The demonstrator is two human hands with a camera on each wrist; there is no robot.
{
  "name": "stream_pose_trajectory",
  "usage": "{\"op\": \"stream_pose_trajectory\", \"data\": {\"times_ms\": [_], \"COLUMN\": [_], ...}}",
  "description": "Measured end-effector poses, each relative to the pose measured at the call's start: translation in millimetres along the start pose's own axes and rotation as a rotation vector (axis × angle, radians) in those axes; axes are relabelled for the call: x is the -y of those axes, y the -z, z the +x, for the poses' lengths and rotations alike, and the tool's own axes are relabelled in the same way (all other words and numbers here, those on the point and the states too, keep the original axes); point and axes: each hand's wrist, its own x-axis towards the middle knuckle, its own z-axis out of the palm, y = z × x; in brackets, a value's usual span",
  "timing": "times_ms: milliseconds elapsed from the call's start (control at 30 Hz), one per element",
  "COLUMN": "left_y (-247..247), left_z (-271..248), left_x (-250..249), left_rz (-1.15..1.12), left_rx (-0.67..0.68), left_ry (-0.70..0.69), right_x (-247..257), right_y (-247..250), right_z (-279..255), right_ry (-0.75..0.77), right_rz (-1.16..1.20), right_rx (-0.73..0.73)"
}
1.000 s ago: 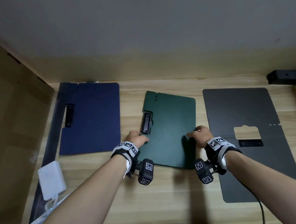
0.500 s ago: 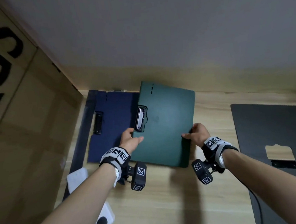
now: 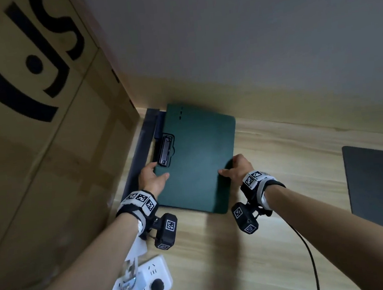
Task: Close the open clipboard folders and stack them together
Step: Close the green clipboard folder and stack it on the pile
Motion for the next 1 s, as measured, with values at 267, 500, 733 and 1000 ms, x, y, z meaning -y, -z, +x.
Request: {"op": "stream_pose_trajectory", "data": {"times_ms": [267,500,733,1000], "left_y": [-3,-5,-4,-56], "left_z": [0,-1,-3,-39], "left_x": [18,26,9,-48], "left_rz": [0.101,-0.013,0.115,0.170], "left_rx": [-0.140,-0.216,-0.129,-0.098], "left_ry": [-0.109,-0.159,-0.094,-0.320], "right_x": [8,8,7,-83], "right_y": [-16,-21,-12,60], "right_z": [3,2,-1,-23], "right_ry": [0.015,0.040,0.062,0.092], "right_rz": [-0.104,-0.167,-0.177,-0.059], "right_rx": [-0.035,-0.071,-0.054,-0.142]}}
